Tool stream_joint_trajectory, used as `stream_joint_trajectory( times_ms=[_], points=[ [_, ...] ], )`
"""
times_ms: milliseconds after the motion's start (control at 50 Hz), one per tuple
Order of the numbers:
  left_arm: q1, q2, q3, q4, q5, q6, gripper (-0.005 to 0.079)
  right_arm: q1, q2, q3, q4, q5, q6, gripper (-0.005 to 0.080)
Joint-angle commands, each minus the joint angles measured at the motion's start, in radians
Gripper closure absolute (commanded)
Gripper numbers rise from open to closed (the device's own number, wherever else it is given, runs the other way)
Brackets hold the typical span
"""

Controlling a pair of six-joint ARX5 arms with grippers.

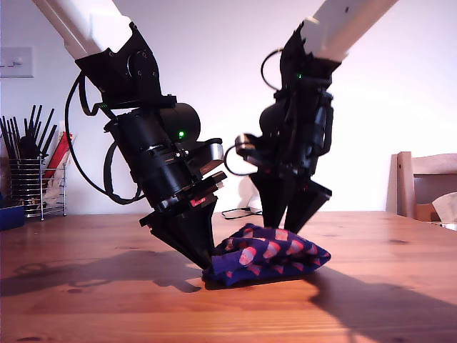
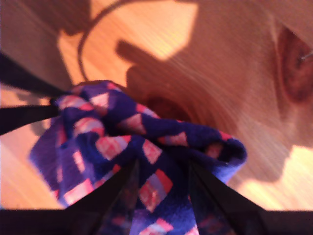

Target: Fold the socks in front of you. After folding them, place them to the left side.

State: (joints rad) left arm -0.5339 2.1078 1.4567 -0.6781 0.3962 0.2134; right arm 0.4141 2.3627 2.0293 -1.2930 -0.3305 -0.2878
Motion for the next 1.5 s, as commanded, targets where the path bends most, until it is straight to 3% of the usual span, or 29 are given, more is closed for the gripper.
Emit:
stream_joint_trajectory(
  times_ms=[0,140,200,300,620,1000,1380,1480],
  points=[
    [0.006,0.080,-0.071,-0.040,-0.030,0.005,0.0764,0.010,0.065,-0.027,-0.009,0.001,-0.004,0.0472],
    [0.006,0.080,-0.071,-0.039,-0.030,0.005,0.0764,0.011,0.069,-0.027,-0.006,0.001,-0.005,0.0492],
    [0.006,0.080,-0.071,-0.039,-0.030,0.005,0.0764,0.011,0.069,-0.027,-0.011,0.001,-0.014,0.0570],
    [0.006,0.080,-0.071,-0.037,-0.030,0.005,0.0764,0.010,0.069,-0.027,-0.010,0.002,-0.033,0.0774],
    [0.006,0.080,-0.071,-0.036,-0.031,0.007,0.0764,0.010,0.028,-0.008,-0.013,0.060,-0.037,0.0765],
    [0.005,0.080,-0.071,-0.049,-0.043,0.008,0.0764,-0.050,-0.071,0.056,-0.046,0.150,0.002,0.0765],
    [0.005,0.080,-0.071,-0.059,-0.042,0.008,0.0764,-0.077,-0.071,0.053,-0.058,0.183,0.007,0.0764],
    [0.005,0.080,-0.071,-0.060,-0.042,0.008,0.0764,-0.075,-0.069,0.052,-0.044,0.188,0.002,0.0708]
  ],
)
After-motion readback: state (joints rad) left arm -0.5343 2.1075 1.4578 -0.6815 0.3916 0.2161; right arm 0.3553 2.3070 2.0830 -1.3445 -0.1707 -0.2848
